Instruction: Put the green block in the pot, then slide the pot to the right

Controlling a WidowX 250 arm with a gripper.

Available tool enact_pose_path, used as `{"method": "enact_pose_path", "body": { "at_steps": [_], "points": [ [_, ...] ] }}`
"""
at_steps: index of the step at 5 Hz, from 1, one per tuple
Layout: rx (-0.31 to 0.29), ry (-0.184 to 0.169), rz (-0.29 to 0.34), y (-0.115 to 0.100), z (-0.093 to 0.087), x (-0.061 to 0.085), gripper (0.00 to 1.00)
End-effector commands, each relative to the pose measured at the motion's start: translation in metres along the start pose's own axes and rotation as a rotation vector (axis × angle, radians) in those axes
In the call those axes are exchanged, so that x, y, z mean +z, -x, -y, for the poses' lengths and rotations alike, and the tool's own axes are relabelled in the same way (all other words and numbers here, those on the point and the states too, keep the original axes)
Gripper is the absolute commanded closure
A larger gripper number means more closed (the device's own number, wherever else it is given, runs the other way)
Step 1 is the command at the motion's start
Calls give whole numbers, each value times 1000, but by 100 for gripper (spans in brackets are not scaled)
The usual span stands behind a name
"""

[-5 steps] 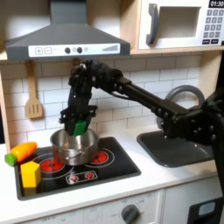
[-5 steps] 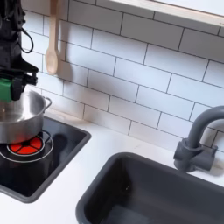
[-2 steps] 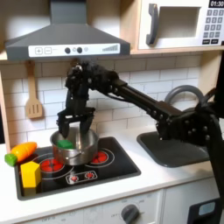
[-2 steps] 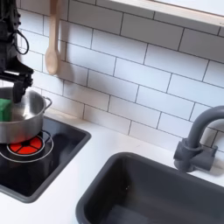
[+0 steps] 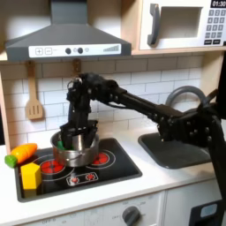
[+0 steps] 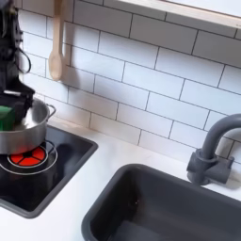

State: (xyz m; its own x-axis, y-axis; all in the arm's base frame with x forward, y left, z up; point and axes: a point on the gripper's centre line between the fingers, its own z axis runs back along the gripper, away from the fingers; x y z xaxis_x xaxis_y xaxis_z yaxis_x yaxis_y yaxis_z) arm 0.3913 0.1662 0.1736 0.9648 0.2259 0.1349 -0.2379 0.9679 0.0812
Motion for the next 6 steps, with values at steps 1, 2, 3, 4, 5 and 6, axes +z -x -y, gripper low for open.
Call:
{"method": "enact_pose_path", "body": {
  "at_steps": [1,2,3,4,5,6],
  "points": [
    [-45,5,-3,1,8,-1,0],
    [-67,17,-19,5,23,-4,0],
    [-94,31,-59,15,31,-12,0],
    [-118,44,-67,21,39,-12,0],
    [-157,55,-71,26,54,-10,0],
    [-176,59,-73,33,58,-8,0]
  ]
}}
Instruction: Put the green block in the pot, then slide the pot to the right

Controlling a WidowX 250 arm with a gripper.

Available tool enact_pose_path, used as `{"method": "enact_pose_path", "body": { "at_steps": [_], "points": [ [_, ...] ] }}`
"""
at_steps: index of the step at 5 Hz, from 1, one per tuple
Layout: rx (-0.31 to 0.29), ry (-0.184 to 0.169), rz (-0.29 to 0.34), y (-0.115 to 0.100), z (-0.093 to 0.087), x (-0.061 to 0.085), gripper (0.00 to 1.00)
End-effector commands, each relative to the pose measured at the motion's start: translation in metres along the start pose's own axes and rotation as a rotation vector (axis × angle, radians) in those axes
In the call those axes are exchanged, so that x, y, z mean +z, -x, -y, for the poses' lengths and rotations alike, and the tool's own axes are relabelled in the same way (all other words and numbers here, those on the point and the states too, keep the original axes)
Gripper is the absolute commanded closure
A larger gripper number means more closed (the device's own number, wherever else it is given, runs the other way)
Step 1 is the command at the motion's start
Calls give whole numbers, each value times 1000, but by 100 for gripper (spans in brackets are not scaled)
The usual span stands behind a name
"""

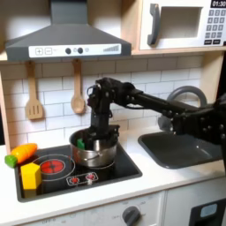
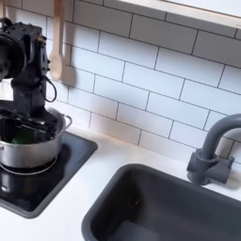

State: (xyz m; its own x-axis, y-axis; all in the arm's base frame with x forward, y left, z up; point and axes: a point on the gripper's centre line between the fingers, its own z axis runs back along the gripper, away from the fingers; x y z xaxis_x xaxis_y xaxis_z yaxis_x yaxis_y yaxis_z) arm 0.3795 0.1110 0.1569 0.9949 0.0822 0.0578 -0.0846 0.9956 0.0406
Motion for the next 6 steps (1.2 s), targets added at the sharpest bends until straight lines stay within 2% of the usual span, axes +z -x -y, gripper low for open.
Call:
{"method": "enact_pose_path", "body": {
  "at_steps": [1,4,6],
  "points": [
    [-43,1,-9,14,13,0,0],
    [-61,6,0,29,21,4,0],
    [-72,4,7,28,25,7,0]
  ]
}}
